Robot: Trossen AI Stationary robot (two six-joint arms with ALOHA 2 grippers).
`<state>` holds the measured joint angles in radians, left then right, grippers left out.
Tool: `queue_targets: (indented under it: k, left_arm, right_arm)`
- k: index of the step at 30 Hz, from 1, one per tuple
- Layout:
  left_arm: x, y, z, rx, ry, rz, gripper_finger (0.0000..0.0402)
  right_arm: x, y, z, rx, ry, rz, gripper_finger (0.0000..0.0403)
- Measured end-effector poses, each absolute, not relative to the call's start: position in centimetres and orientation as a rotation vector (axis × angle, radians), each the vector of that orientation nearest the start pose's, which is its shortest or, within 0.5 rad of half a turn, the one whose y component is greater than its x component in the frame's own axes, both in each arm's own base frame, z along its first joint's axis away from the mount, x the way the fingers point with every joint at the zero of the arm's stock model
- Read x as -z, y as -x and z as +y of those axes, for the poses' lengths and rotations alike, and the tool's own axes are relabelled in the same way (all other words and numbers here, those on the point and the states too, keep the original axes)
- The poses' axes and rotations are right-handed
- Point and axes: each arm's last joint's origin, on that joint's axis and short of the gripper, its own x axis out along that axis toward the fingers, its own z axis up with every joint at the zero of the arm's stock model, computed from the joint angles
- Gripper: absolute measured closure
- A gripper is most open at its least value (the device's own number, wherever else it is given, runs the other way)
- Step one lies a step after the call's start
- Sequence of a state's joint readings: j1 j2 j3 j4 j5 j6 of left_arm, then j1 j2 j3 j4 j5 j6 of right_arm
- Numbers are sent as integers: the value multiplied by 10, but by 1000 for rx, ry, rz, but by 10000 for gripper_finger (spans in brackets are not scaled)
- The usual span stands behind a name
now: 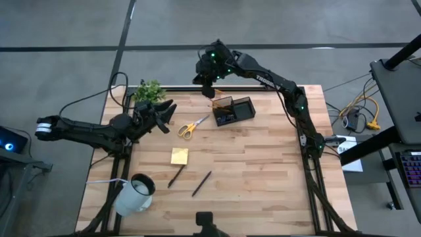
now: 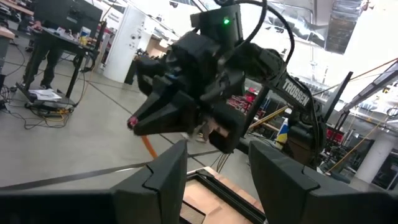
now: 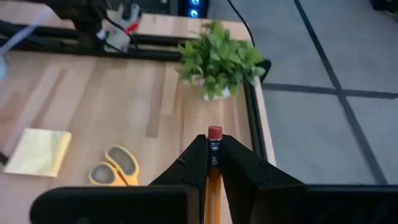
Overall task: Pick and place office supplies into organizer
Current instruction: Put the pencil into the desk organizer
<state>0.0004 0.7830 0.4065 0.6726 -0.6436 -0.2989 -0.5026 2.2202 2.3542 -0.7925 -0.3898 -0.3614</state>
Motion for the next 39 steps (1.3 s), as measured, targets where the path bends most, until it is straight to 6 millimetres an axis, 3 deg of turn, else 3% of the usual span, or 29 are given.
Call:
queue_targets:
  k: [9, 18, 27, 32, 39]
  left_arm:
    - [-282, -170, 17, -597, 361, -374, 244]
    - [-284, -168, 17, -597, 359, -383, 244]
    - [-285, -166, 17, -598, 345, -386, 244]
    - [-286, -165, 17, -599, 339, -388, 244]
    - [-287, -164, 17, -598, 341, -395, 244]
  right_arm:
    - [-372, -429, -221, -48, 32, 482, 389]
    - [-389, -419, -215, 11, 55, 470, 390]
    - [-429, -401, -199, -20, 42, 338, 391]
    - [-430, -395, -194, -20, 28, 329, 392]
    - [-419, -382, -176, 5, 40, 190, 392]
